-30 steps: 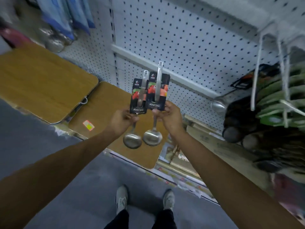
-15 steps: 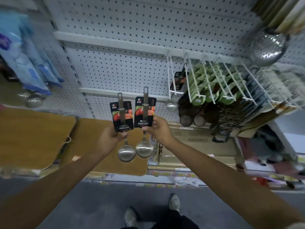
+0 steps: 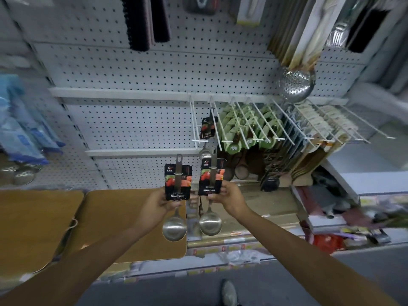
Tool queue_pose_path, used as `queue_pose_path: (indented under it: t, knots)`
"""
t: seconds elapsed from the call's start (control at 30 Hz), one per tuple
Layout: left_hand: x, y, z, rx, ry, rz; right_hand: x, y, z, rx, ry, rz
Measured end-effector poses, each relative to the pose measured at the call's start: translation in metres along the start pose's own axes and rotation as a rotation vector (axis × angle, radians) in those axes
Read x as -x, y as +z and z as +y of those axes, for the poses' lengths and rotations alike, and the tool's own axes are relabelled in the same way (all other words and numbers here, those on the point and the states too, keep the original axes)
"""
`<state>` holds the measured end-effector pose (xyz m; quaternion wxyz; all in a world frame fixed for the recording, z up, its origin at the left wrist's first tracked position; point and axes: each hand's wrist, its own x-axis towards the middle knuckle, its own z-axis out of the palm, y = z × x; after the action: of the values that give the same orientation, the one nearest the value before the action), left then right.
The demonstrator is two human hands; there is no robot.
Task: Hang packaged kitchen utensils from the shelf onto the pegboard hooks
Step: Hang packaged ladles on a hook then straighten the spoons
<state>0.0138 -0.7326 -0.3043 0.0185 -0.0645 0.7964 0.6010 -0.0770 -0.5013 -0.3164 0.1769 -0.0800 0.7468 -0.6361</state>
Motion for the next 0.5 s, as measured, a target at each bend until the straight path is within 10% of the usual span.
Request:
queue_pose_path:
  t: [0.5]
  knots:
    - [-0.016,0.042,0.024,-0.081,-0.005,-0.06,-0.016,-0.046,0.017,0.016,0.114,-0.02]
